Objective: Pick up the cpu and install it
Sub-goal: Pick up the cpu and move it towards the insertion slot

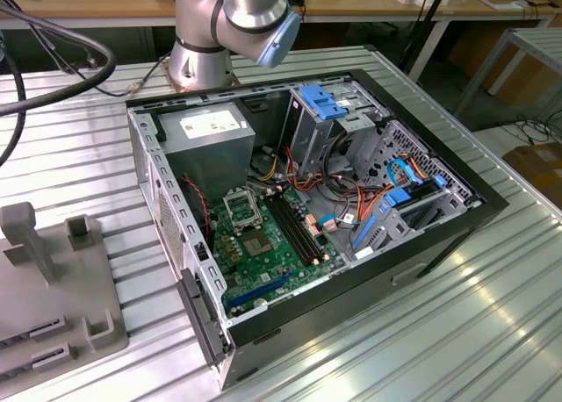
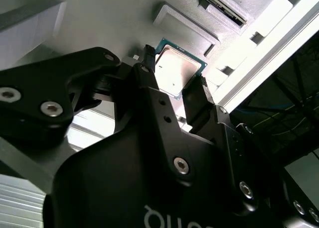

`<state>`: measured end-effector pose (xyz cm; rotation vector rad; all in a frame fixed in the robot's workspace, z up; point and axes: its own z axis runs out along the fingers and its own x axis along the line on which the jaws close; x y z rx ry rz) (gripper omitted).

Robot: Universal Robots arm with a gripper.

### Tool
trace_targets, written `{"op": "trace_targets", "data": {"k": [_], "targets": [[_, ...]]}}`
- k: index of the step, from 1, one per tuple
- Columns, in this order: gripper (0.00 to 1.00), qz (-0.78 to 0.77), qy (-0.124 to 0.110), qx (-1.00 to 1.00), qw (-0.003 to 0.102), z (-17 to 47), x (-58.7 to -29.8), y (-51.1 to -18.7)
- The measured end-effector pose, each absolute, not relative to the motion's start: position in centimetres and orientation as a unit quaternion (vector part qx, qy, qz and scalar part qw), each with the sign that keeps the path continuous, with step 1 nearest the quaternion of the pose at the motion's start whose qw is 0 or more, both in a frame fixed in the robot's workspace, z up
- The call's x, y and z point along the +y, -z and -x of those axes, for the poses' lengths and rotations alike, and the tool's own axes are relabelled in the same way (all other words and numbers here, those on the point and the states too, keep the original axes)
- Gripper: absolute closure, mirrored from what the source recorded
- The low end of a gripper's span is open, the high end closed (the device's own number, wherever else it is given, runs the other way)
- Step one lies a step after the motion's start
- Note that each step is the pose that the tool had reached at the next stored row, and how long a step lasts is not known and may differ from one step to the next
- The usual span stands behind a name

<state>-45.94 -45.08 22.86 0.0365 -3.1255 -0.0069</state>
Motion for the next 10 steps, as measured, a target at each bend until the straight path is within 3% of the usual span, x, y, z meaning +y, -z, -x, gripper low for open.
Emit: {"op": "trace_targets", "data": {"k": [10], "targets": [[0.53,-0.011,0.002,-1.000,0.008,45.9,-45.1,-24.0]]}}
